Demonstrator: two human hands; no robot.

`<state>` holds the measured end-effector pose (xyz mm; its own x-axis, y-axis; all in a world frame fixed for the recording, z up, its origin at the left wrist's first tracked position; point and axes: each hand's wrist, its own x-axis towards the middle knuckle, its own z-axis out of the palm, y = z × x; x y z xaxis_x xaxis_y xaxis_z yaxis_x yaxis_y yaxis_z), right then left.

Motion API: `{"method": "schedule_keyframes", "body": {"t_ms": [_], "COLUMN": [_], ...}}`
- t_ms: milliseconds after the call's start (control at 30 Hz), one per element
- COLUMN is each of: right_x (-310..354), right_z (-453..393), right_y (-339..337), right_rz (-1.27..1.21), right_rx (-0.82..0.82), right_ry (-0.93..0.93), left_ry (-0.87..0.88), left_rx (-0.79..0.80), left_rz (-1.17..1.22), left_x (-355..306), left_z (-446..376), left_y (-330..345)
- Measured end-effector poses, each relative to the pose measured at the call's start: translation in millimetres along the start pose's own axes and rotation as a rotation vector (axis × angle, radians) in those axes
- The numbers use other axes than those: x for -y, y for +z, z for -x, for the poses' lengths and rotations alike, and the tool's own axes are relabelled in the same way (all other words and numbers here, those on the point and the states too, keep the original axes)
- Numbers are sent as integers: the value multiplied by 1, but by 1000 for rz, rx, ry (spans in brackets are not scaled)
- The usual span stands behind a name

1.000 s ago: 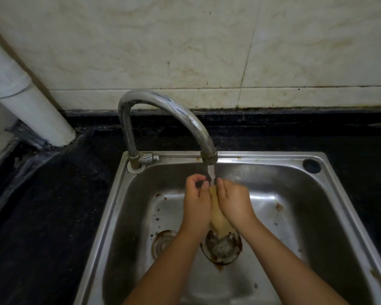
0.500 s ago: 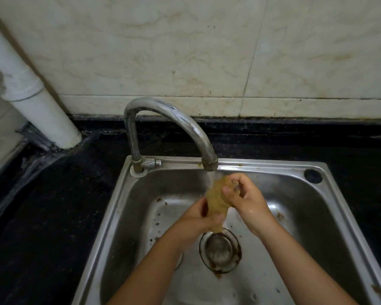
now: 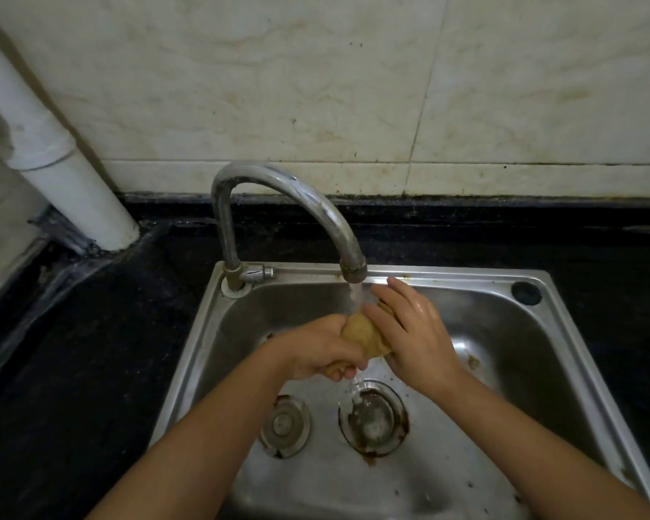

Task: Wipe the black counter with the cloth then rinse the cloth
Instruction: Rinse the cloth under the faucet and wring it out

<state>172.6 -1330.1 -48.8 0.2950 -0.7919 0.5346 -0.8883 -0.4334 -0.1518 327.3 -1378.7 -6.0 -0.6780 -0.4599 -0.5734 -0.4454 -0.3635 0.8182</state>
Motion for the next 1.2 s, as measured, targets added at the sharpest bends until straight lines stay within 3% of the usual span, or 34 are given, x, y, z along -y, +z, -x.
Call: {"method": "schedule_keyframes", "body": {"t_ms": [133,233,367,433,533,600,733,900,1033,1200], "right_x": [-8,-8,-4,3,16,23,36,47,54,61], "right_z": [-17,-20,-9,-9,-16,-20,-27,-31,-30,-34], "right_y": [5,5,10,11,10,8,2,-4,-3,-2], "right_rz": [-35,-56,-246,-318,-376,-433,-515,-606,-722,-665], "right_rx": [116,231,229,152,62,91,154,262,139,6], "right_ry": [-3,106,377,477,648,768,866,951,1078,1125], "left_ry": [-35,5,32,70,138,182,246,334,351,301], "left_rx": [-144,-282,-333,-564,-1043,-1156,-1116,-1086,-1080,-1021], "left_rz": [-217,-295,-27,49,-84,-237,-446,-470,-502,-494], "left_x": [-1,4,18,20,19,19,20,18,7,1], "left_z": [-6,-6,2,5,8,8,0,-3,-3,-10], "left_y": [-3,-6,-16,-25,-41,-51,-63,-74,-83,-97]}}
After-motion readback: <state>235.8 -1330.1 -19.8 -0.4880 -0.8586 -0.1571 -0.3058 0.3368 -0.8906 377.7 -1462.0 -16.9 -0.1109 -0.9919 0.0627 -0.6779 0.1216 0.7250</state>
